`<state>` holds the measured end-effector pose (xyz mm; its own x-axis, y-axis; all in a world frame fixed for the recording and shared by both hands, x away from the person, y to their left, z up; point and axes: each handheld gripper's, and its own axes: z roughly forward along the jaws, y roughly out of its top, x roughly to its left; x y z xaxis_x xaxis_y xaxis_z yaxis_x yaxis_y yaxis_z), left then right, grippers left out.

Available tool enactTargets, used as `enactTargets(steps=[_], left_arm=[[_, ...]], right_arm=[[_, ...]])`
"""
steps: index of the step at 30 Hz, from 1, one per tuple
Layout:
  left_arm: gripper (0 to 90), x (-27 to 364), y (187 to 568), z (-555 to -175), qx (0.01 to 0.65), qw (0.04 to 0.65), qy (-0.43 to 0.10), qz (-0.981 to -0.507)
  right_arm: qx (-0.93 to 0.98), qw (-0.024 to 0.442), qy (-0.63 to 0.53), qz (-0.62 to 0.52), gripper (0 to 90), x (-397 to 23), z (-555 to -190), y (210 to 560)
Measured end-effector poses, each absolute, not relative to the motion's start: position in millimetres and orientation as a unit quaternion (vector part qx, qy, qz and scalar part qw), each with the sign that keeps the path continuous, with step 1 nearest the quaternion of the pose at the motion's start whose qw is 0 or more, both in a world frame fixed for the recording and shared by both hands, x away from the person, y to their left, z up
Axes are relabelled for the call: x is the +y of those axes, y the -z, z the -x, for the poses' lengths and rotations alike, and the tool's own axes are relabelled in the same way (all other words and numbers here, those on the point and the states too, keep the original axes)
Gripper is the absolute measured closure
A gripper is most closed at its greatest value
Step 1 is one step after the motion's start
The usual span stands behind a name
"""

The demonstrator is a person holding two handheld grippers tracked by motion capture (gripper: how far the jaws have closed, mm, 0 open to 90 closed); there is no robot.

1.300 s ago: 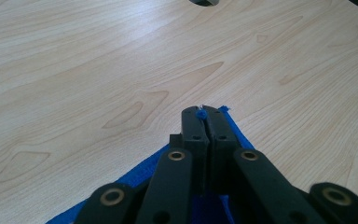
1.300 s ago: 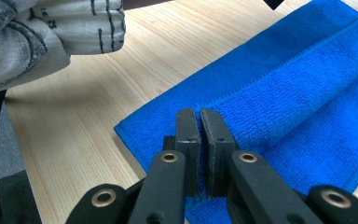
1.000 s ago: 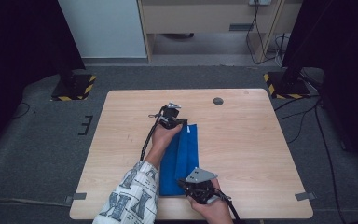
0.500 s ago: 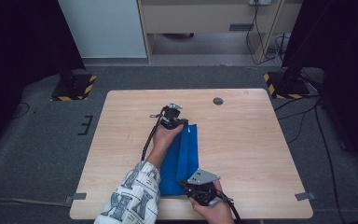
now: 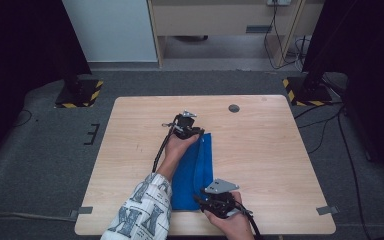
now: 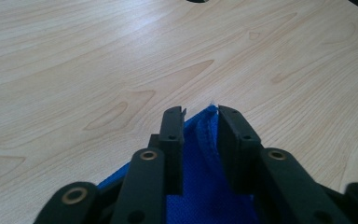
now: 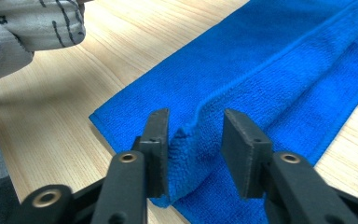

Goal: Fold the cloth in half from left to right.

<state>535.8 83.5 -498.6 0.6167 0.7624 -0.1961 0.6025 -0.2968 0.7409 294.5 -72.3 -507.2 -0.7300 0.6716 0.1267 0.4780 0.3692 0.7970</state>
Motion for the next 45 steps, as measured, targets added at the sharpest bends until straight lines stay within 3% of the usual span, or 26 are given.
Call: enactTargets(steps=[3,7,33,45], left_arm=[[59.6,82.6,499.4,-536.0,0.428,0.411,-0.099,-0.799],[55.6,82.2,499.0,-535.8,0.425,0.418,-0.099,-0.797],[46.4,86.3,484.5,-522.6,0.397,0.437,-0.11,-0.8],[35.0,114.3,474.9,-506.0,0.382,0.44,-0.115,-0.804]], right_arm=[[0.821,0.107,-0.436,-0.354,55.2,-71.5,-295.0,507.7],[0.821,0.105,-0.431,-0.36,50.0,-71.5,-296.2,508.5],[0.802,0.108,-0.437,-0.393,33.9,-94.2,-311.7,495.2],[0.805,0.125,-0.416,-0.405,23.9,-98.9,-332.4,504.9]])
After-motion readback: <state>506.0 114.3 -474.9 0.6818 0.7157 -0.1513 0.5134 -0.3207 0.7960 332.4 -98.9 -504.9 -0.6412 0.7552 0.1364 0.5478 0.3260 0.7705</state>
